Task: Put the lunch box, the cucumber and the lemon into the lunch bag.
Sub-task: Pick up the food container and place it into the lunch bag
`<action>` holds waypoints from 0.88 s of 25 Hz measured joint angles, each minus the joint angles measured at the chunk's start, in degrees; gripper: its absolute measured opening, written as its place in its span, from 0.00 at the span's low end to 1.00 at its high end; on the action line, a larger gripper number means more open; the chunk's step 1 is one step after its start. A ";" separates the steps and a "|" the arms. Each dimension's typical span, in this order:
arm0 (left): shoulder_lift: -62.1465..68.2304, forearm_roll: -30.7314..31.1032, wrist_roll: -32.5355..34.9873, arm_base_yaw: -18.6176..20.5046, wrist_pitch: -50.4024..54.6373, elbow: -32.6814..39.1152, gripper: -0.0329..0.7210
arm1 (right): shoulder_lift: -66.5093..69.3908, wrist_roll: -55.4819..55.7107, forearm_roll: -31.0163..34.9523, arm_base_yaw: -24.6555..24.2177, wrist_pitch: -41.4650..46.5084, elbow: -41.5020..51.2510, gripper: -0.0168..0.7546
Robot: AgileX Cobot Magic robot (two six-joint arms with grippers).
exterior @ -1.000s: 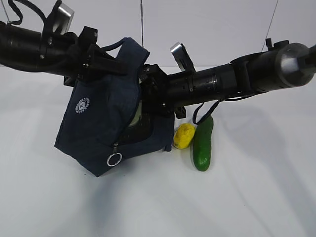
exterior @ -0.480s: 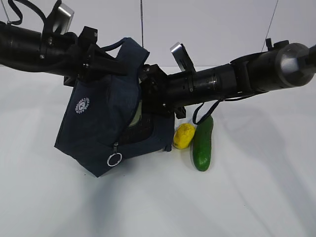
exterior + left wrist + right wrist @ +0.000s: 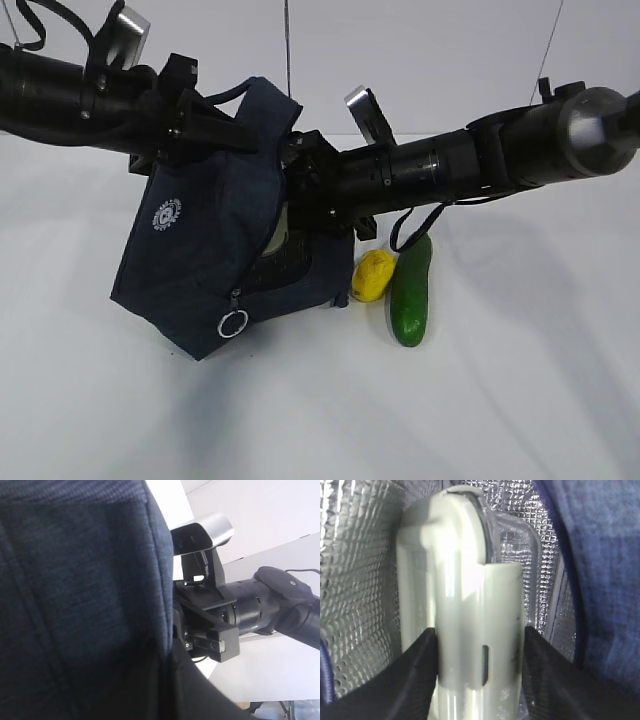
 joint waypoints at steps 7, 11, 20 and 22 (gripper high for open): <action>0.00 0.00 0.00 0.00 -0.09 0.00 0.03 | 0.00 0.45 0.00 0.00 0.00 0.00 0.54; 0.00 0.00 0.00 0.00 -0.09 0.00 0.03 | 0.00 0.56 0.18 0.00 0.00 0.00 0.57; 0.11 0.45 0.10 0.00 -0.49 0.00 0.03 | 0.00 0.64 2.07 0.00 2.04 -0.47 0.62; 0.11 0.45 0.10 0.00 -0.38 0.00 0.03 | 0.00 0.64 2.20 0.00 3.55 -0.47 0.62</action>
